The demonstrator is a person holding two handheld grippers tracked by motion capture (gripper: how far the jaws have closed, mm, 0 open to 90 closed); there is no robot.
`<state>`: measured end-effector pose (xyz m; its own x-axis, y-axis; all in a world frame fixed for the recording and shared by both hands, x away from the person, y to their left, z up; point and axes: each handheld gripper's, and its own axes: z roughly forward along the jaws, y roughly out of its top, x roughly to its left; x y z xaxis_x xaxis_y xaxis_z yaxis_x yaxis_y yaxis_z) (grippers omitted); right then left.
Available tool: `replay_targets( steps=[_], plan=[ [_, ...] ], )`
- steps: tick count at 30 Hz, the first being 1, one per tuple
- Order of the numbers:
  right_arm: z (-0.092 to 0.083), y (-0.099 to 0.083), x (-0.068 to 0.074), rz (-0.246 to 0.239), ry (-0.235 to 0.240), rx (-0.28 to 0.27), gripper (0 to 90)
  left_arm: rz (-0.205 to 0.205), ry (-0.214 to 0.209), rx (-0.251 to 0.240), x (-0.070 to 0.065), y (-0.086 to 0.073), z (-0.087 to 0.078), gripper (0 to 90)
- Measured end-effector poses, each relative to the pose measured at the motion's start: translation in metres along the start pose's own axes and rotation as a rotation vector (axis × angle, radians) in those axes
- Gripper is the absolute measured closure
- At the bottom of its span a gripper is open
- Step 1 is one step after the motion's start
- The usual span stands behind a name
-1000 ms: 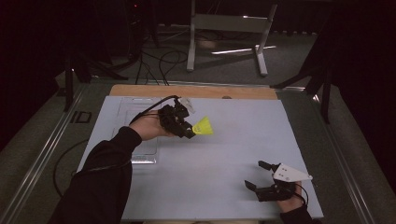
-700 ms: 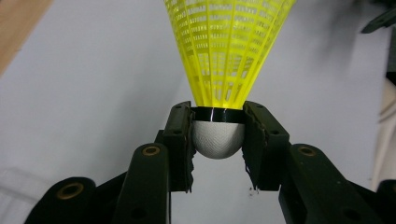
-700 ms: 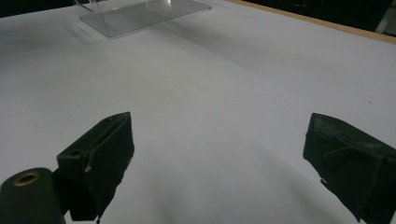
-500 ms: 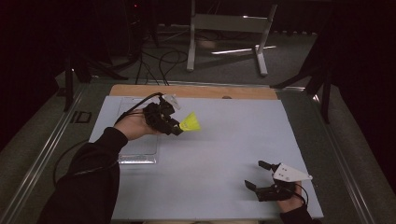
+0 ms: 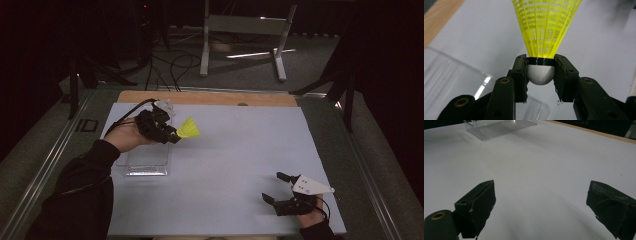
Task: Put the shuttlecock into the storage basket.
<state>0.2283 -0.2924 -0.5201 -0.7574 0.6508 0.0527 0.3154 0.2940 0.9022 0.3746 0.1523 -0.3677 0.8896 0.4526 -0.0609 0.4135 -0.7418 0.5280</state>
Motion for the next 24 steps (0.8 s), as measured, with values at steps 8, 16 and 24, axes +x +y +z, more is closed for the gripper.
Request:
replay_targets(
  steps=[8,16,24],
  plan=[
    [0.0,0.0,0.0,-0.004,0.003,0.001,8.7,-0.055,0.045,-0.01,0.006,-0.024,-0.013,65.7],
    [0.001,0.0,0.0,-0.005,0.003,0.004,8.7,-0.12,0.084,-0.019,0.012,-0.043,-0.025,65.7],
    [0.0,0.001,0.001,-0.007,0.0,0.001,8.7,-0.19,0.127,-0.041,0.015,-0.059,-0.035,65.7]
  ],
)
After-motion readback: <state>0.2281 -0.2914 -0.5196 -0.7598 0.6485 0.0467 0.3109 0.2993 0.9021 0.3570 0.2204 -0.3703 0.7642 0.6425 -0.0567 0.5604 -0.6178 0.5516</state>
